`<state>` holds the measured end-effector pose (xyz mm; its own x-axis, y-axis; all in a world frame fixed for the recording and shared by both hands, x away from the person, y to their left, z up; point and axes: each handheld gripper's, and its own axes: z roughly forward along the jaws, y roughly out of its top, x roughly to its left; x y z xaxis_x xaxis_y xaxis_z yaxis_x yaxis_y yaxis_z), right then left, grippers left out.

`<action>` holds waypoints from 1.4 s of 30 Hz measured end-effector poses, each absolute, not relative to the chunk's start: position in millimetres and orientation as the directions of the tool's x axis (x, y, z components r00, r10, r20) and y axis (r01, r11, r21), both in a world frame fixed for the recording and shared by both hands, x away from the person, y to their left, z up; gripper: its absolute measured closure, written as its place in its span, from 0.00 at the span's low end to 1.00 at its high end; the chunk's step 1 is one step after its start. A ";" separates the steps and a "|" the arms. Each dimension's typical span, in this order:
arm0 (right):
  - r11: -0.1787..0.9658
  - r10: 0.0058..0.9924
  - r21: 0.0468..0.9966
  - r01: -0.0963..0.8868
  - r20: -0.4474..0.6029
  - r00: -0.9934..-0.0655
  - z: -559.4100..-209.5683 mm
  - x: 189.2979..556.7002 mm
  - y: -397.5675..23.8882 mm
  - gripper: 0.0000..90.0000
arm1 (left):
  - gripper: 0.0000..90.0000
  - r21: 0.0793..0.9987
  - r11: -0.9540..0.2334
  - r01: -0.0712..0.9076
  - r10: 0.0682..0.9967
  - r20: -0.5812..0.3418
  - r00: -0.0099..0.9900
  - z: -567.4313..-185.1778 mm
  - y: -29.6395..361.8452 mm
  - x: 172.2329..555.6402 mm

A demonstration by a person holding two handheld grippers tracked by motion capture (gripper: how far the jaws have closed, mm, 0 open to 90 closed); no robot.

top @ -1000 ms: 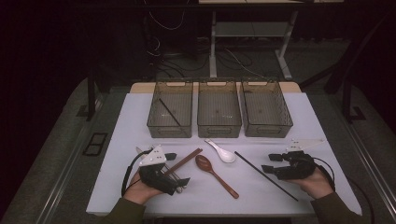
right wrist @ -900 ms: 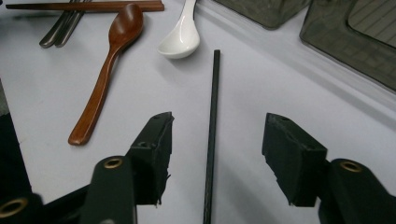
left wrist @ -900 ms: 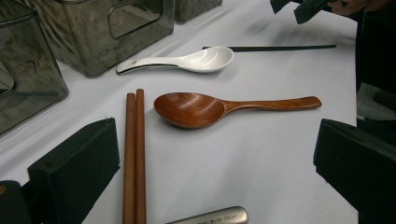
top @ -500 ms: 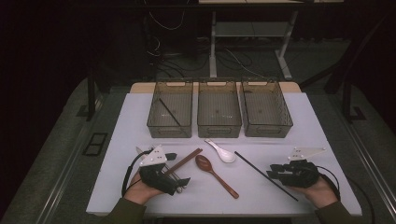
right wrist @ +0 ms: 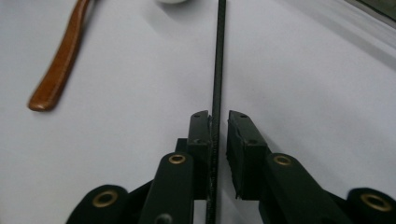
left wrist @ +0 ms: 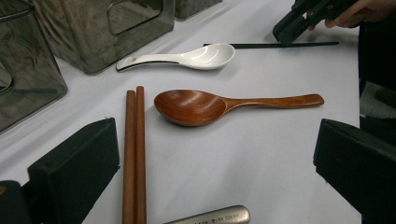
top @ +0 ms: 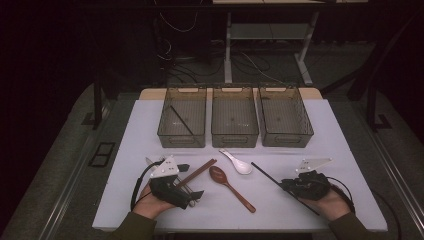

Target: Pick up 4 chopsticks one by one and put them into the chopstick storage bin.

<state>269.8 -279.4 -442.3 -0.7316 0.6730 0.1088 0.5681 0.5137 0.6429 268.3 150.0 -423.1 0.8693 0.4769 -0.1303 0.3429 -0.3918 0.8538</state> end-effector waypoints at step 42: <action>0.475 0.680 0.657 0.585 0.148 -0.718 -435.3 271.5 -286.9 0.95 | 0.00 0.855 -0.395 0.338 0.471 -0.127 0.873 -423.7 148.0 267.8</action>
<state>271.5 -286.9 -435.3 -0.7182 0.6798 0.1484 0.5852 0.4748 0.6574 267.8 148.0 -423.7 0.8730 0.4708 -0.1274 0.3376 -0.3947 0.8546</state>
